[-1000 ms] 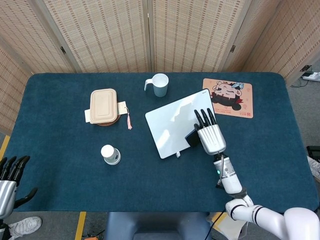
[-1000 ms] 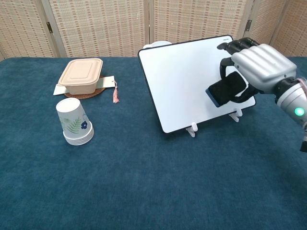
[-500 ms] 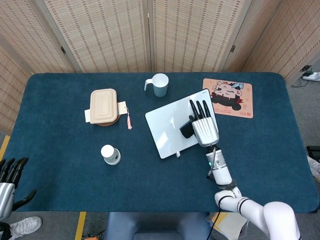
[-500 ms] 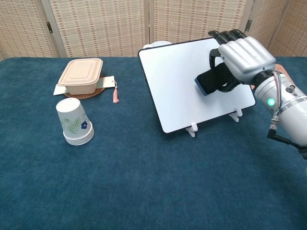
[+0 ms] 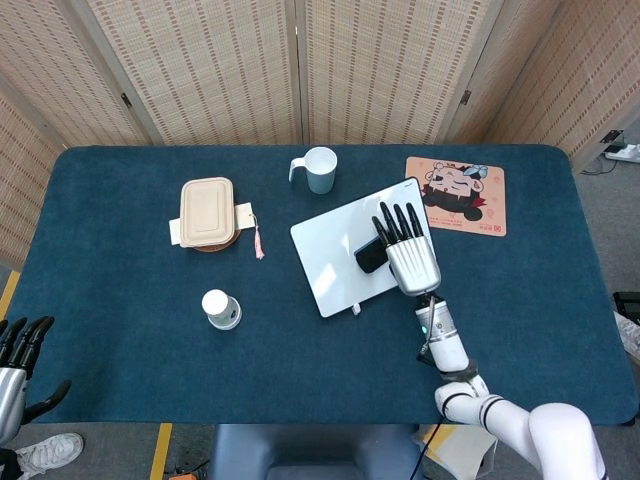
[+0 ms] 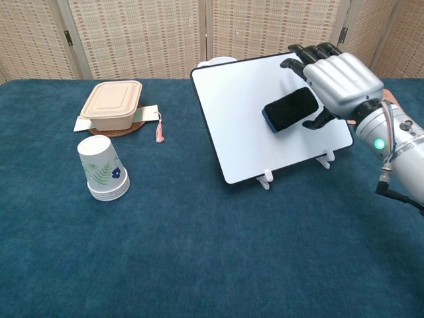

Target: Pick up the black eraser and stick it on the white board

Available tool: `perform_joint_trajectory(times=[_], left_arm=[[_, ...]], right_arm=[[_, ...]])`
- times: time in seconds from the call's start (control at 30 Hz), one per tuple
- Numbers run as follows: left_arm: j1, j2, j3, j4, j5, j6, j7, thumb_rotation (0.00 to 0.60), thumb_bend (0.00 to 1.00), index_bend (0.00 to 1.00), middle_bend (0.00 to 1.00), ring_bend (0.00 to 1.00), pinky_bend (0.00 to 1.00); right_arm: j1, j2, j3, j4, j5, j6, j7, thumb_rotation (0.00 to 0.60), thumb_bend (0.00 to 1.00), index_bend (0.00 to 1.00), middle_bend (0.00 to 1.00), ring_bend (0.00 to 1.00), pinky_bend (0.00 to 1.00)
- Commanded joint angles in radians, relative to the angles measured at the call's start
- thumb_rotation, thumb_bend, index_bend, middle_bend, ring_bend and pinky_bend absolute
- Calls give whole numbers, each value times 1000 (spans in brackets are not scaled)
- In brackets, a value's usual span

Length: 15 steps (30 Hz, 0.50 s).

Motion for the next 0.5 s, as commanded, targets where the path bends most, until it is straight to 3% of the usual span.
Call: perform_joint_trajectory(times=[0.03, 0.27, 0.37, 0.5], left_arm=[[-2, 1, -3, 0, -5, -5, -6, 600, 237, 83, 164, 101, 0], [-4, -11, -7, -6, -7, -9, 29, 600, 237, 85, 164, 102, 0], [-4, -17, -1, -8, 0, -14, 52, 600, 238, 85, 164, 102, 0], [-1, -22, -4, -8, 2, -3, 65, 600, 237, 85, 164, 102, 0]], right_arm=[[-91, 119, -65, -177, -25, 55, -1, 600, 188, 88, 0, 0, 0], [-306, 536, -250, -749, -63, 140, -74, 600, 187, 54, 0, 0, 0], [-369, 668, -320, -885, -62, 151, -108, 600, 187, 28, 0, 0, 0], [-434, 754, -372, -969, -37, 158, -90, 600, 187, 21, 0, 0, 0]])
